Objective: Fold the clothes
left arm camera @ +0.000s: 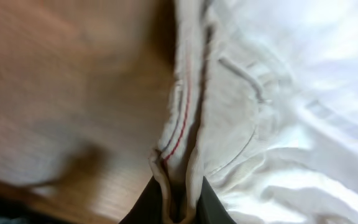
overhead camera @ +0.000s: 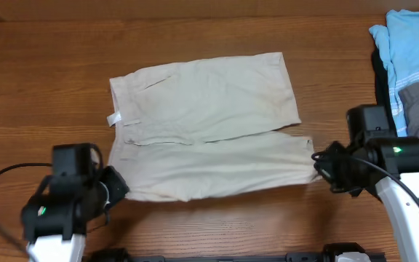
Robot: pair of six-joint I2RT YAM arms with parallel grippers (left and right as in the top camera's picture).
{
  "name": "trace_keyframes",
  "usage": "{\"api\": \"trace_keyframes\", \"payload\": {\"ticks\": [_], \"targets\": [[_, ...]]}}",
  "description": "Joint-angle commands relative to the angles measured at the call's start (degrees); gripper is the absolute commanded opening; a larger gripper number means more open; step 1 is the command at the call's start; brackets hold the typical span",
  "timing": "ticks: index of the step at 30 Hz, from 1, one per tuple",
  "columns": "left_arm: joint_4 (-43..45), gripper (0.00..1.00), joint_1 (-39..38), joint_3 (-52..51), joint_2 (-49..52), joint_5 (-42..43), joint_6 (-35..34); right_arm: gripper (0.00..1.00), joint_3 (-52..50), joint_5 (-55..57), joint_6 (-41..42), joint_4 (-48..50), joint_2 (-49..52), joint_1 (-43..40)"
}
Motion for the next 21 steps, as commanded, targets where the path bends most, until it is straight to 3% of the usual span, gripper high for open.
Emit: {"api": "trace_keyframes", "payload": {"ticks": [1, 14, 21], "targets": [[-0.26, 0.04, 0.00, 6.99, -1.90, -0.72, -1.75, 0.04, 6.64, 1.62, -2.62, 0.50, 1.18, 0.20], [8.41, 0.05, 0.00, 8.70, 7.19, -1.81, -2.84, 0.04, 24.17, 0.55, -6.03, 7.23, 19.17, 0.20], [15.37, 0.05, 0.00, 8.70, 16.68, -8.48, -4.02, 0.04, 25.00, 0.24, -5.95, 20.11, 24.22, 0.33]]}}
